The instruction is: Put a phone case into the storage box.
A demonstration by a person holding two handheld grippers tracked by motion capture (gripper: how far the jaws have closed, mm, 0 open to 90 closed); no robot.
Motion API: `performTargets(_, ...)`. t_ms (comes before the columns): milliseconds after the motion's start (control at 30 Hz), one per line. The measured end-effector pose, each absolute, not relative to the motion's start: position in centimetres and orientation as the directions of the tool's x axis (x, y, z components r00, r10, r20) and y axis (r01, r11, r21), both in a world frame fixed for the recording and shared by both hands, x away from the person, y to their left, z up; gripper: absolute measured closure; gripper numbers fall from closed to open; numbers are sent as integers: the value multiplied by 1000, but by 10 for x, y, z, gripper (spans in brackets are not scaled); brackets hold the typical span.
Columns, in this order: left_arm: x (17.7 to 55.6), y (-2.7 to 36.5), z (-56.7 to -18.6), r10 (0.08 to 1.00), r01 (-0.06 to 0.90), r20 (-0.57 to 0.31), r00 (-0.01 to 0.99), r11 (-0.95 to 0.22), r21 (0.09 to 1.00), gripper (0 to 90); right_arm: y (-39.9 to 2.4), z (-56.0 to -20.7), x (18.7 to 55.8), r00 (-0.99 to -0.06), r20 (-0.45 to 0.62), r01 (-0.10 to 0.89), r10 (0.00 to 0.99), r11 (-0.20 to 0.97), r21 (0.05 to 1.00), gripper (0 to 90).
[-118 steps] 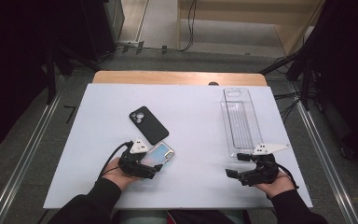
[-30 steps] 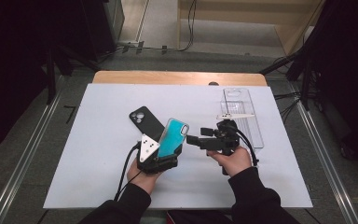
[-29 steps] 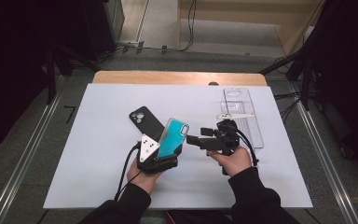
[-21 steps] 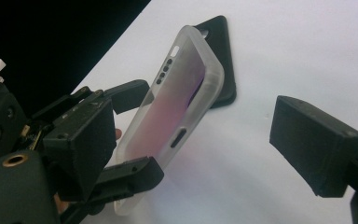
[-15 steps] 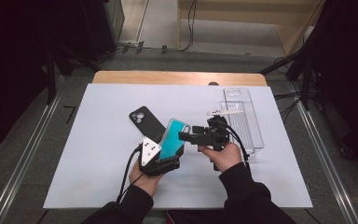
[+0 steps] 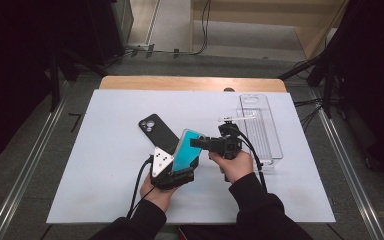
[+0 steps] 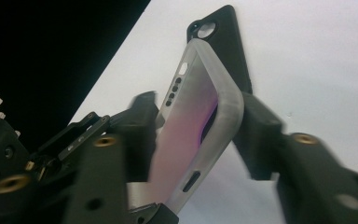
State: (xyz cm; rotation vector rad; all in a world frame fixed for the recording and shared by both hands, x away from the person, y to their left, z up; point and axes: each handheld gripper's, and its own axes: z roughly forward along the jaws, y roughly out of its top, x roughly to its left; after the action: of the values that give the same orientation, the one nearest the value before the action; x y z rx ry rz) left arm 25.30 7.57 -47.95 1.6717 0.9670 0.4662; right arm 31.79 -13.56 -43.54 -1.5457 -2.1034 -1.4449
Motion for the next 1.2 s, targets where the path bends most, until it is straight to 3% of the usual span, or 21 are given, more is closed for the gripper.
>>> performTargets(100, 253, 76, -478, 788, 364, -180, 588, -60, 929, 169, -137, -435, 318, -450, 610, 799, 652, -11, 602, 713)
performTargets(300, 253, 76, -479, 788, 366, -182, 589, -59, 929, 169, -139, -434, 318, -439, 645, 811, 626, -34, 584, 747)
performTargets(733, 253, 76, -475, 776, 355, -172, 607, -71, 932, 163, -140, -427, 316, -438, 671, 820, 598, -39, 570, 771)
performTargets(833, 255, 77, -473, 755, 396, -210, 621, -71, 916, 142, -140, -426, 316, -443, 666, 819, 599, -32, 573, 776)
performTargets(1200, 255, 76, -463, 708, 487, -250, 661, -151, 860, 134, -147, -418, 312, -519, 544, 743, 659, 32, 669, 777)
